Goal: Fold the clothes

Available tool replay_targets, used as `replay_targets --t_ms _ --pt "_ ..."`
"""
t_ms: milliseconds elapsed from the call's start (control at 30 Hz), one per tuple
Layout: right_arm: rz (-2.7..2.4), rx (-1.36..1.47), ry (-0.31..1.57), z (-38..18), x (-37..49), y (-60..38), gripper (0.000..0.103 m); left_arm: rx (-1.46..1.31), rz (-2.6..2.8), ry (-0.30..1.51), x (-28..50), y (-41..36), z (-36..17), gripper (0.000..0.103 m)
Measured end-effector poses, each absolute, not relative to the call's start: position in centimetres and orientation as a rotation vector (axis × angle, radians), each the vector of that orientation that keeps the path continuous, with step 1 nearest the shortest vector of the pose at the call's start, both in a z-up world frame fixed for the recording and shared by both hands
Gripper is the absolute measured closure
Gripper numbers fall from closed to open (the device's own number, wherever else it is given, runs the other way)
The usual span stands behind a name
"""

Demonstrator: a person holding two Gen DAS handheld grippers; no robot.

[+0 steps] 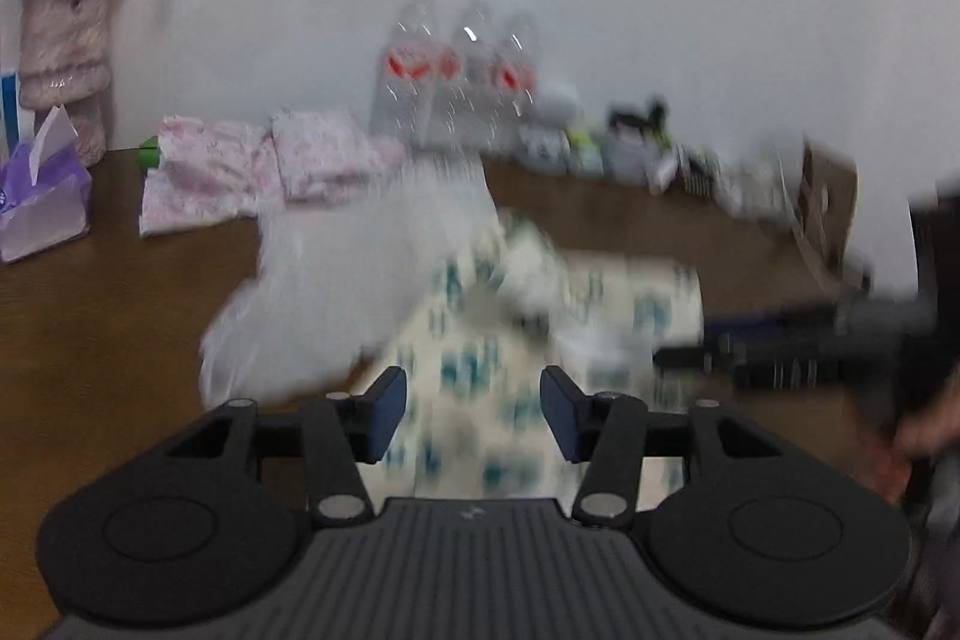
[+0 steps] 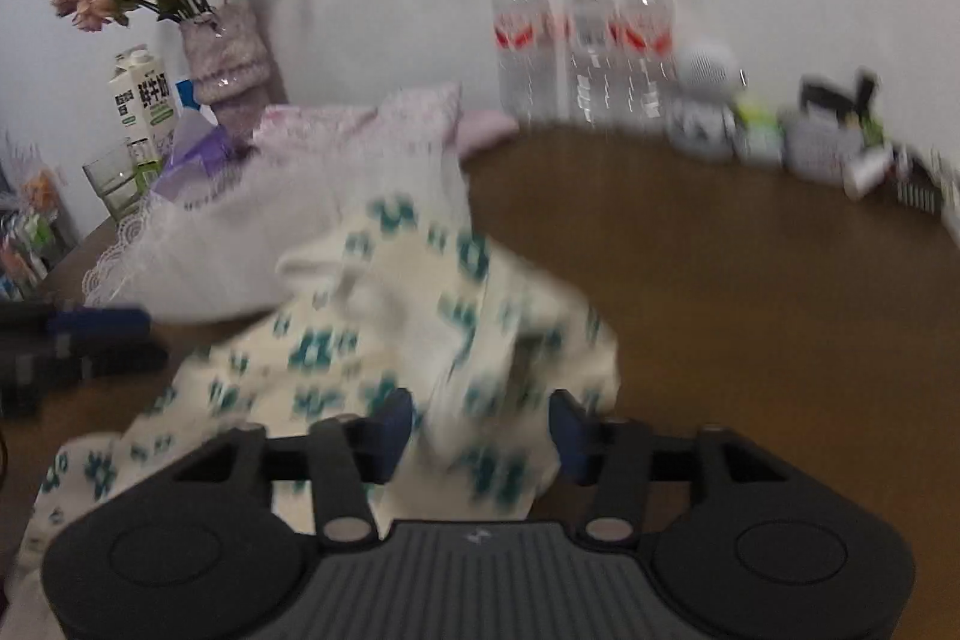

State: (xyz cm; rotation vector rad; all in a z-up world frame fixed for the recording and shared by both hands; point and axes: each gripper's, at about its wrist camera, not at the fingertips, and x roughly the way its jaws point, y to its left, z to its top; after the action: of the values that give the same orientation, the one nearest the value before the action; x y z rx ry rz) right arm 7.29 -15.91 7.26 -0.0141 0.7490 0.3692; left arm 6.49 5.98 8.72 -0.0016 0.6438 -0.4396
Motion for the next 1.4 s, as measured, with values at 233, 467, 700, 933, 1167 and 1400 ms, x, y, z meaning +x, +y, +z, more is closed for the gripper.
replay_targets --t_ms 233,467,700,933,1167,1400 --pt "0.382 -0.135 0.709 3.5 13.0 -13.7 0.072 0.163 -0.38 0.702 9.8 4.3 3.9 0.061" --pt "0.431 -0.163 0.675 2.4 20.8 -10.5 0.074 0.166 -0.404 0.675 17.9 8.0 3.3 0.056" --pt "0.297 0.06 0.747 3.5 27.9 -11.4 0.089 0.091 -0.338 0.711 25.1 9.2 3.6 0.055" --pt "0.392 -0.155 0.562 7.4 18.5 -17.4 0.035 0.222 -0.424 0.626 11.6 8.1 7.9 0.03" --pt "0.348 -0.361 0.537 4.6 22.8 -14.5 0.077 0.229 -0.443 0.735 6.3 1.4 3.8 0.038" --pt "0.374 0.036 0.644 6.1 19.5 -17.8 0.099 0.196 -0.504 0.74 1.6 5.4 3.0 0.039"
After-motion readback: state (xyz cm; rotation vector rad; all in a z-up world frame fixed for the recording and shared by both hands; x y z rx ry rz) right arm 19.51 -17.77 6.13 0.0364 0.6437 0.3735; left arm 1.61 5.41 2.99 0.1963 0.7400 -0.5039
